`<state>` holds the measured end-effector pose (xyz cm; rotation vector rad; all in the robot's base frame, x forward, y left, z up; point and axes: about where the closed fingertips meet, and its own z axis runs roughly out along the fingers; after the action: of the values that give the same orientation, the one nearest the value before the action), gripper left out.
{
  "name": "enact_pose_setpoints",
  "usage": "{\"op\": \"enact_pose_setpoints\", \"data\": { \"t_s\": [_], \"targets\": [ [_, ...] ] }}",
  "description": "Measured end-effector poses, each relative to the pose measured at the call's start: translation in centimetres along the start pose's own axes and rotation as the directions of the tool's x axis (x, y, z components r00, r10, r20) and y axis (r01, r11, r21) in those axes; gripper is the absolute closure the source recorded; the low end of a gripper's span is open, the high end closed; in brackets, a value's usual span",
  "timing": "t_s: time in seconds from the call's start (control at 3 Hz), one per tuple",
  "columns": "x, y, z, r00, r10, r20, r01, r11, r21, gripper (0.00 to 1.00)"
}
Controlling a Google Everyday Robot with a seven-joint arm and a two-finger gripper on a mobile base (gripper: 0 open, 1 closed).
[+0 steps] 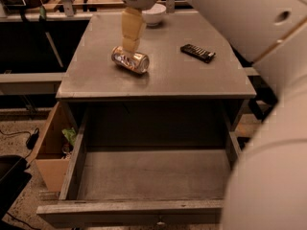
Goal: Place orange can upright
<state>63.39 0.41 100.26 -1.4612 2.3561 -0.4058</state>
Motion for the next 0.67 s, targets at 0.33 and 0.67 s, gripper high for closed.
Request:
{"op": "enact_pose_setpoints", "data": {
  "t_s": [0.33,0.67],
  "targets": [
    [-4.0,-1.7,4.4,0.994,0.109,-0.001,-0.108,0.9915,-0.072,0.0],
    [-6.7,-3.0,7.1,0.983,0.185,0.007,-0.183,0.9774,-0.106,0.0]
  ]
}}
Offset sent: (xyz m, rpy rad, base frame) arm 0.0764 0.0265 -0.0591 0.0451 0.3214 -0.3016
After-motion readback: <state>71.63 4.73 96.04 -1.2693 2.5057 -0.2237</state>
